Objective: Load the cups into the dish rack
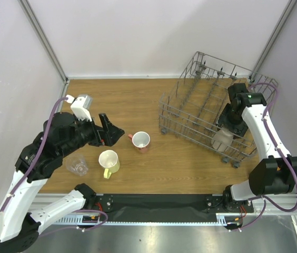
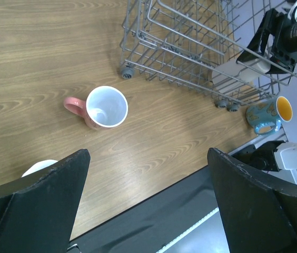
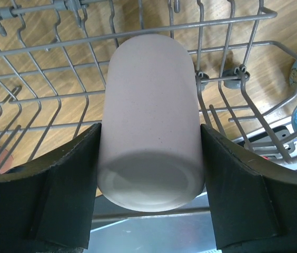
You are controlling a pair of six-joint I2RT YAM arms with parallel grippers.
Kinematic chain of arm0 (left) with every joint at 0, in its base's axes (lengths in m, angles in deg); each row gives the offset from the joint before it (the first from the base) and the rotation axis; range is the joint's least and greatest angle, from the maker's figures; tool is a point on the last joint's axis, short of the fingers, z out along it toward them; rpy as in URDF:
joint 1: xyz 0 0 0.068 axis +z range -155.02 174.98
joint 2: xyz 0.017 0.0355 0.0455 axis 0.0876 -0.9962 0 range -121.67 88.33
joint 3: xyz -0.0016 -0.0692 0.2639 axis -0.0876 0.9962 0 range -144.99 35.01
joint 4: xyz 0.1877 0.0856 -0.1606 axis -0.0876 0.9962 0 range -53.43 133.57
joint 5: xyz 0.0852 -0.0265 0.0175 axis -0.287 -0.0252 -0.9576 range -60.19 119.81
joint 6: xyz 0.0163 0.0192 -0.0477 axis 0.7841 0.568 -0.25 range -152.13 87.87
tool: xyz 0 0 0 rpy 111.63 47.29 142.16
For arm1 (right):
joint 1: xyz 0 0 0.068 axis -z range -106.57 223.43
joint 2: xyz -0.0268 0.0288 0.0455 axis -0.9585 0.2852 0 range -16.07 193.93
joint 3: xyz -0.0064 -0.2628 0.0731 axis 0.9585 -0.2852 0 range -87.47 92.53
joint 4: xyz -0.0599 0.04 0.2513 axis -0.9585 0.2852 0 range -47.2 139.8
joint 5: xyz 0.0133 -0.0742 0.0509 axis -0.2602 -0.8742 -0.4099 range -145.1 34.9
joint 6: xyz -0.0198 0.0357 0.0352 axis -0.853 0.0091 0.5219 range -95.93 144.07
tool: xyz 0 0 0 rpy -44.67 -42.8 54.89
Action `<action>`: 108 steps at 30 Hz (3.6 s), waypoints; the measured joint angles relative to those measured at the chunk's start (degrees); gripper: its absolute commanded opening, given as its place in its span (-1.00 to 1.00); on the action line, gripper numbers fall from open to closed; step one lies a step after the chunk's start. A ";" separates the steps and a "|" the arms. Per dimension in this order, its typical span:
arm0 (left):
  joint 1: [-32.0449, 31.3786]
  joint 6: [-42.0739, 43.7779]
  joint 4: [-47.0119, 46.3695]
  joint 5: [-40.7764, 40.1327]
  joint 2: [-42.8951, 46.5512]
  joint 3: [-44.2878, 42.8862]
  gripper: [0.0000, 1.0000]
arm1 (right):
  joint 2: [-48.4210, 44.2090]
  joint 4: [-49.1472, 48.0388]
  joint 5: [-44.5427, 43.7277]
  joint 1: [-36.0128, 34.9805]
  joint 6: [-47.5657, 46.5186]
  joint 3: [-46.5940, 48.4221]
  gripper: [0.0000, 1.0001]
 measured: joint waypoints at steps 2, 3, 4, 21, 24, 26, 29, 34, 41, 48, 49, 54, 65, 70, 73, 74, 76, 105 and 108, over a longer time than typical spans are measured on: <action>0.02 -0.04 0.02 -0.33 0.15 -0.07 0.99 | 0.22 -0.39 0.52 0.46 -0.09 -0.35 -1.00; 0.02 -0.07 0.04 -0.48 0.26 -0.07 0.99 | 0.39 -0.46 0.83 0.79 -0.13 -0.50 -1.00; 0.02 -0.09 0.07 -0.57 0.37 -0.07 0.99 | 0.63 -0.63 1.07 1.07 -0.24 -0.63 -1.00; 0.13 -2.19 0.66 -1.75 1.99 -0.26 0.99 | 2.49 -3.17 5.29 3.26 -4.20 -3.34 -1.00; 0.13 -2.60 0.81 -1.75 2.10 -0.26 0.99 | 2.32 -3.30 5.62 3.23 -4.20 -4.20 -1.00; 0.13 -2.89 0.83 -1.75 2.16 -0.26 0.99 | 2.19 -3.54 5.90 3.19 -4.20 -4.98 -1.00; 0.13 -3.37 0.81 -1.75 2.34 -0.26 0.99 | 1.60 -4.11 5.92 3.19 -4.20 -5.55 -0.96; 0.13 -3.67 0.79 -1.75 2.56 -0.26 0.99 | 1.07 -4.68 5.92 3.19 -4.20 -6.08 -0.47; 0.15 -3.82 0.76 -1.70 2.40 -0.26 0.99 | 1.05 -4.63 6.05 3.21 -4.33 -6.08 0.35; 0.15 -3.96 0.70 -1.64 0.96 -0.26 1.00 | 1.18 -5.29 6.38 3.26 -5.09 -6.05 0.84; 0.15 -3.96 0.68 -1.62 0.66 -0.26 0.99 | 1.27 -5.46 6.43 3.26 -5.25 -5.99 0.94; 0.20 -3.91 0.44 -1.49 -0.96 -0.85 0.99 | 1.31 -5.57 6.54 3.26 -5.77 -4.79 0.99; 0.35 -3.43 0.98 -1.27 -2.86 -2.71 0.88 | 1.64 -0.52 6.27 4.87 -7.50 7.56 0.97; 0.42 -2.99 1.25 0.87 -4.52 -2.84 0.81 | 1.42 2.01 7.28 4.85 -8.17 18.82 0.75; 0.46 -3.06 1.60 1.77 -6.29 -2.86 0.79 | 0.68 2.69 10.95 4.85 -8.13 25.81 0.64; 0.48 -3.15 2.03 1.81 -7.13 -3.04 0.76 | 0.24 2.67 12.61 4.81 -8.00 27.45 0.60; 0.50 -3.61 3.04 1.88 -9.27 -3.72 0.68 | -0.98 2.62 15.69 4.26 -7.58 29.33 0.57; 25.07 -21.92 22.27 -21.55 -17.99 9.14 0.10 | -14.58 -4.85 31.41 -21.20 -0.74 15.74 0.50; 30.64 -20.96 21.62 -22.43 -18.27 12.98 0.14 | -14.69 -4.83 32.11 -21.20 -0.98 15.74 0.50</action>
